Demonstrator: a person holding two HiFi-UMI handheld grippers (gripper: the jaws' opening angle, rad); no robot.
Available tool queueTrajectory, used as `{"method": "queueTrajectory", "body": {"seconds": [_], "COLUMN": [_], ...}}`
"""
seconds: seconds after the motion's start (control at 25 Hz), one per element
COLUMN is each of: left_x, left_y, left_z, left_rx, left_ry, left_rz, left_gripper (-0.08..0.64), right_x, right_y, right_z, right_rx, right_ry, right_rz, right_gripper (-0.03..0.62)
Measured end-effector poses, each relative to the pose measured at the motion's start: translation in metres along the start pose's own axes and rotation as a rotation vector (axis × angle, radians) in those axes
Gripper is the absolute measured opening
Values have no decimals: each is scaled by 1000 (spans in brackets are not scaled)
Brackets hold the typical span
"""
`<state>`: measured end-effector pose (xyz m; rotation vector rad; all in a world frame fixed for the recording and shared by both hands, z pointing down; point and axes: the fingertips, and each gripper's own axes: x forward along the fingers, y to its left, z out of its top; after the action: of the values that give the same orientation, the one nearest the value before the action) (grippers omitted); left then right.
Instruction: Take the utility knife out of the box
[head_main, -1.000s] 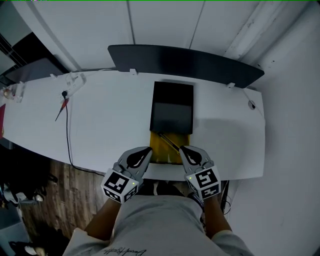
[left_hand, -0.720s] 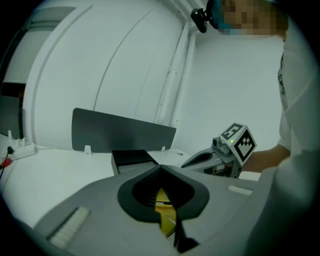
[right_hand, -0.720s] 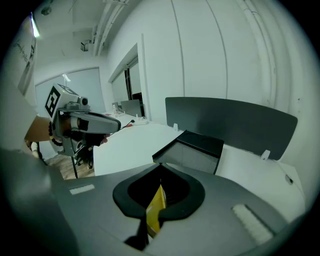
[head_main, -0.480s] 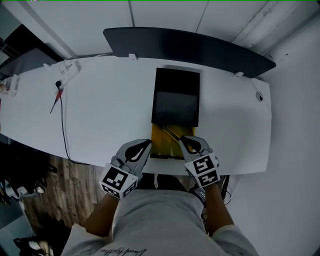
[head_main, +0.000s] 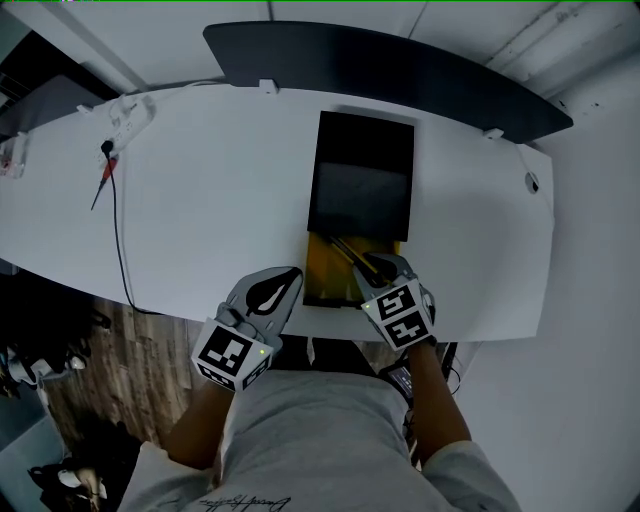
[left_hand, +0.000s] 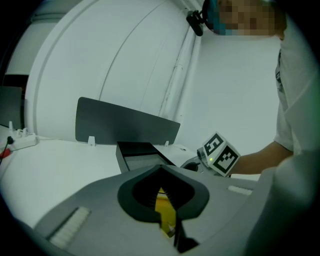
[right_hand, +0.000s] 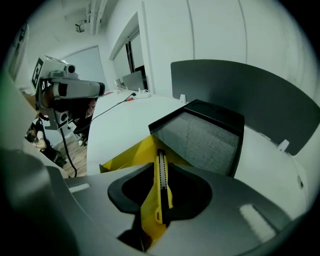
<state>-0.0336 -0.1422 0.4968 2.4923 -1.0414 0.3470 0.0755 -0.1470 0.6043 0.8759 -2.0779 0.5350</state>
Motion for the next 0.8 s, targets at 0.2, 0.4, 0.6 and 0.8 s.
{"method": "queueTrajectory", "body": {"seconds": [0.2,0.4,0.6,0.8], "left_x": [-2,-2,0,1], "left_y": [5,7,8,11], "left_z": [-8,-16,-20,-24], "left_rx": [-11,-28,-43,-50], "left_ry": [10,21,24,33], "left_rz": [4,3,-1,2], "left_gripper": [2,2,2,2], "right_x": [19,31,40,47], "right_y": [1,2,3,3], "right_z": [-10,-19,-26,-33], "right_rx": [-32,-65,-87,-115], "right_ry": [54,111,158,205], "right_rz": [14,19,37,41], "right_gripper": [120,144,160,183]}}
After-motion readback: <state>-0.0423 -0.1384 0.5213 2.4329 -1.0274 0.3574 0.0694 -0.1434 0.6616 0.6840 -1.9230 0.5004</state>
